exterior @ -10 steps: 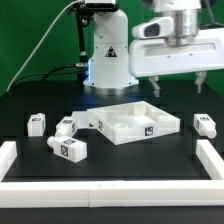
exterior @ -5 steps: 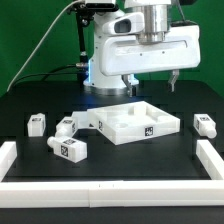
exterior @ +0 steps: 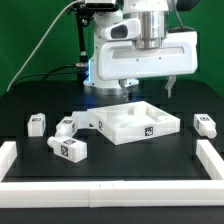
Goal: Assemble one leg
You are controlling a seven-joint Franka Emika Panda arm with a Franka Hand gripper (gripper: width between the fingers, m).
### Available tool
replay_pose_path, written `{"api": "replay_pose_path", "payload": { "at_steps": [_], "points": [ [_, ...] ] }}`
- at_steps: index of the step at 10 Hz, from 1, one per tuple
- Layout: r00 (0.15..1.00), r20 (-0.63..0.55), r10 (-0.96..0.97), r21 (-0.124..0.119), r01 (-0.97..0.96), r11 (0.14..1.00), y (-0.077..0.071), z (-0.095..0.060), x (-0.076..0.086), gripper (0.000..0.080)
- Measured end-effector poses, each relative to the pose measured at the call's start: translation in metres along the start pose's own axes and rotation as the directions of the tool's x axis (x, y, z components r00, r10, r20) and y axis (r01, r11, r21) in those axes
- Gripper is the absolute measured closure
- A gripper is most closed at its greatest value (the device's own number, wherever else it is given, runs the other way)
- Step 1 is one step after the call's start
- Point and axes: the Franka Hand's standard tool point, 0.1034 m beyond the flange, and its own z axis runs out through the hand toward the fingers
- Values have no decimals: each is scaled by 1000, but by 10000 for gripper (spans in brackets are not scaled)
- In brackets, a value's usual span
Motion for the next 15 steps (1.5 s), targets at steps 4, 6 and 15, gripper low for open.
{"api": "replay_pose_path", "payload": {
  "at_steps": [4, 6, 15],
  "points": [
    [995, 28, 92, 4, -92, 996, 49, 16, -44, 151],
    [992, 29, 127, 3, -127, 992, 47, 16, -44, 151],
    [978, 71, -197, -49, 200, 979, 86, 71, -52, 151]
  ]
}}
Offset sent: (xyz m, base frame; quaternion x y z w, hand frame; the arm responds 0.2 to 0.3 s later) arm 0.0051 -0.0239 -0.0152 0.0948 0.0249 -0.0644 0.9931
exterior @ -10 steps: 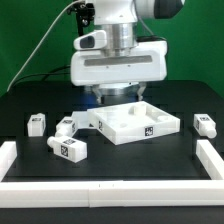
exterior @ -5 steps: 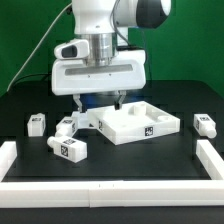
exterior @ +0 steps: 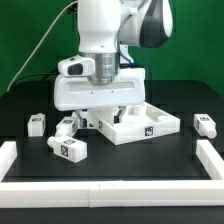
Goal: Assemble one leg
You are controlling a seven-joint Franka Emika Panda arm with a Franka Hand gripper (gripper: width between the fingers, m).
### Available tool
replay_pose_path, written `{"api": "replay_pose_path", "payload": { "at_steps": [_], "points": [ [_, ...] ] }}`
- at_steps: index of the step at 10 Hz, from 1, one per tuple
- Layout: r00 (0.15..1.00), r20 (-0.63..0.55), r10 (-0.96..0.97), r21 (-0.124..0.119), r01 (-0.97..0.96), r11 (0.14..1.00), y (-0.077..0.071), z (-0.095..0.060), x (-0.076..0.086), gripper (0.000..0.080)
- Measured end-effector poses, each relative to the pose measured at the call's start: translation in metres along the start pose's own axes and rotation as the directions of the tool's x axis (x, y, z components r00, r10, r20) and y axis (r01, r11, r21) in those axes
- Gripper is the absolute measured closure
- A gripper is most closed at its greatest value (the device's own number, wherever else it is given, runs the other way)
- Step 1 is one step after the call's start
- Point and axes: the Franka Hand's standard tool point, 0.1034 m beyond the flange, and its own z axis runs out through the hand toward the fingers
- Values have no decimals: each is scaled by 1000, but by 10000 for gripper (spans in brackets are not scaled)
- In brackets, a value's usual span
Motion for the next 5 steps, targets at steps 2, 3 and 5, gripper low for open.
{"api": "replay_pose_path", "payload": {
  "at_steps": [2, 3, 5],
  "points": [
    [1000, 2, 3, -1, -3, 1000, 1, 0, -1, 193],
    [1000, 2, 3, -1, -3, 1000, 1, 0, -1, 369],
    [1000, 2, 3, -1, -3, 1000, 1, 0, -1, 551]
  ]
}}
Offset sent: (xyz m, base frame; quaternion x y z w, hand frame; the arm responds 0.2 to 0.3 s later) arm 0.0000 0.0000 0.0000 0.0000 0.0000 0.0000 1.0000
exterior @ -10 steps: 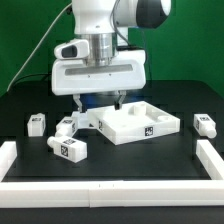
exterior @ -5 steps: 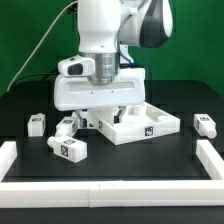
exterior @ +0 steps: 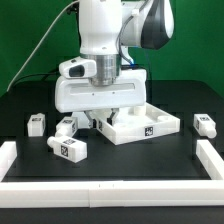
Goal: Assemble one leg
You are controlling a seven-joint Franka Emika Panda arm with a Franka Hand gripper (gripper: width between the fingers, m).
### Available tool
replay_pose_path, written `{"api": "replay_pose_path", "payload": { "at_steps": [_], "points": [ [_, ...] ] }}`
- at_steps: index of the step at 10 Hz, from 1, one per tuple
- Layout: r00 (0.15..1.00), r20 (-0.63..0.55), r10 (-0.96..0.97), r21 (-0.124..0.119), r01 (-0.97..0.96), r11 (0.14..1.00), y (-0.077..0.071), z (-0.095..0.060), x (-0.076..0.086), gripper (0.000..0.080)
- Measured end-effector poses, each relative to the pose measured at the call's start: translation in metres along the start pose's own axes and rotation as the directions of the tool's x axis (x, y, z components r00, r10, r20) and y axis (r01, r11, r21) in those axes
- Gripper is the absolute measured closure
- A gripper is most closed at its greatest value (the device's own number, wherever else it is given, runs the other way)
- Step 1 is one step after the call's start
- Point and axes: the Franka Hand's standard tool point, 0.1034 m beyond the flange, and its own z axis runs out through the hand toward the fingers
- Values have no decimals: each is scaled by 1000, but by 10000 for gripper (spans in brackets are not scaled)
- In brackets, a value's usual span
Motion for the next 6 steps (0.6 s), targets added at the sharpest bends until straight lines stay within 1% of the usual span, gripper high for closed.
{"api": "replay_pose_path", "payload": {
  "at_steps": [1, 2, 3, 4, 5, 6],
  "points": [
    [1000, 0, 0, 0, 0, 1000, 0, 0, 0, 684],
    [1000, -1, 2, 0, -2, 1000, 0, 0, 1, 684],
    [999, 2, 42, 8, -42, 999, 0, -3, 1, 744],
    [992, 5, 125, 19, -125, 992, 1, -10, 5, 744],
    [978, 6, 210, 26, -210, 977, 1, -14, 12, 744],
    [953, 14, 303, 37, -303, 952, -5, -18, 22, 744]
  ]
}}
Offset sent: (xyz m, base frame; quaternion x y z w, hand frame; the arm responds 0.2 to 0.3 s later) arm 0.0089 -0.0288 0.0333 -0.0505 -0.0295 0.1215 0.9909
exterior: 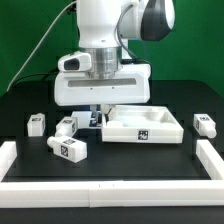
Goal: Assemble one leg
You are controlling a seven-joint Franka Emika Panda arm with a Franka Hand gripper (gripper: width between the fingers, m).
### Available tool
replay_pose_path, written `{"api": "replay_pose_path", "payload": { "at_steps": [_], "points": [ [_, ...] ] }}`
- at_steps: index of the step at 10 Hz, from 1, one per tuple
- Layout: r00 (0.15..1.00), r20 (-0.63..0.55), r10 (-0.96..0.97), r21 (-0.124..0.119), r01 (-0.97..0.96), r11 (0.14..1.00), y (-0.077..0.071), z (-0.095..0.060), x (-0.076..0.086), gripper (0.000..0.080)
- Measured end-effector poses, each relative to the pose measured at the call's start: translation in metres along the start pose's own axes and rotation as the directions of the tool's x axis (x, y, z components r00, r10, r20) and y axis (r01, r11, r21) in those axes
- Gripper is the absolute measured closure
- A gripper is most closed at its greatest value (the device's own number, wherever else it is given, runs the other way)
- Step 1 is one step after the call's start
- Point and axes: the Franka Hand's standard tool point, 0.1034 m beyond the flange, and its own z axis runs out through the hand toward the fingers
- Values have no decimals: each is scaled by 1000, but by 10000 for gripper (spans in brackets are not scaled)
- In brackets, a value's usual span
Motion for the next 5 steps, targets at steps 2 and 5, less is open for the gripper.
{"api": "replay_pose_path", "payload": {
  "at_steps": [2, 5],
  "points": [
    [992, 52, 114, 32, -116, 993, -12, -2, 15, 744],
    [991, 62, 119, 38, -122, 992, -13, -2, 18, 744]
  ]
}}
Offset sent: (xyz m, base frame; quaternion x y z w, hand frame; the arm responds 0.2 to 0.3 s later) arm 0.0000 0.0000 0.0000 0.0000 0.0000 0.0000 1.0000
